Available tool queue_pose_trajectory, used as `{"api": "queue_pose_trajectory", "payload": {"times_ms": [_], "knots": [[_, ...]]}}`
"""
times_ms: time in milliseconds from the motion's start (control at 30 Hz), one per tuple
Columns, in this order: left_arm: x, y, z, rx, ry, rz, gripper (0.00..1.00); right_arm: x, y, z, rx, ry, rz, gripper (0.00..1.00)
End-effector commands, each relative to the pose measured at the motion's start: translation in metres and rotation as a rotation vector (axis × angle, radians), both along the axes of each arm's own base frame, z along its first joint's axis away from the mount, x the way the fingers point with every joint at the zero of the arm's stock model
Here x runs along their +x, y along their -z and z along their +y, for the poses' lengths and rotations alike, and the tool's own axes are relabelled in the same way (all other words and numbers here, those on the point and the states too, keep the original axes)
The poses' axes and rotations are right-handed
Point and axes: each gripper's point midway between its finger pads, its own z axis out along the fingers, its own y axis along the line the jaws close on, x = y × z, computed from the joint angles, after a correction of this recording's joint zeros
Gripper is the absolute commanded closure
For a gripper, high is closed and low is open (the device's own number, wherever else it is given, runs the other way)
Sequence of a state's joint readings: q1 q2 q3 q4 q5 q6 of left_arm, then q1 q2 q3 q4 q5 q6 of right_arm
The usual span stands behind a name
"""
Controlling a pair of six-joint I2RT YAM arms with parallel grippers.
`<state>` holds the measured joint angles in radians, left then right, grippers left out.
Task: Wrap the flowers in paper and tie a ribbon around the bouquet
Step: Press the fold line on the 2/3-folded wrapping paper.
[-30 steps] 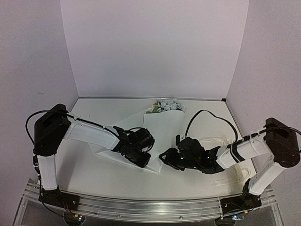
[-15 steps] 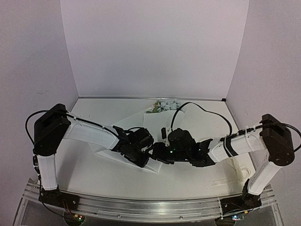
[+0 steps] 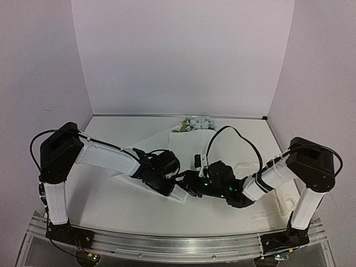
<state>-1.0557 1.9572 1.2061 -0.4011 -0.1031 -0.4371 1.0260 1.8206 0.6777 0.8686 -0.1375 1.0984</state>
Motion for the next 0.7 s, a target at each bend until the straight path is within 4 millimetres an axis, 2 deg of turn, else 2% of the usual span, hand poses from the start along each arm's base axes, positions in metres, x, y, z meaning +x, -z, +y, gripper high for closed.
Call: {"api": "queue_pose_trajectory", "payload": {"times_ms": [0,100,233,433,667], "knots": [[-0.028,0.033,0.029,0.121,0.021,0.115,0.72,0.008,0.056,-0.051,-0.169,0.132,0.064,0.53],[-0.028,0.034,0.029,0.121,0.020,0.118,0.72,0.007,0.047,-0.053,-0.150,0.118,0.050,0.51],[-0.028,0.034,0.028,0.118,0.019,0.120,0.72,0.007,0.022,-0.040,-0.098,0.069,0.013,0.51],[-0.029,0.034,0.027,0.114,0.017,0.123,0.72,0.010,0.034,-0.036,-0.102,0.077,0.051,0.54],[-0.029,0.035,0.027,0.110,0.022,0.126,0.72,0.015,0.045,-0.016,-0.085,0.049,0.103,0.58]]}}
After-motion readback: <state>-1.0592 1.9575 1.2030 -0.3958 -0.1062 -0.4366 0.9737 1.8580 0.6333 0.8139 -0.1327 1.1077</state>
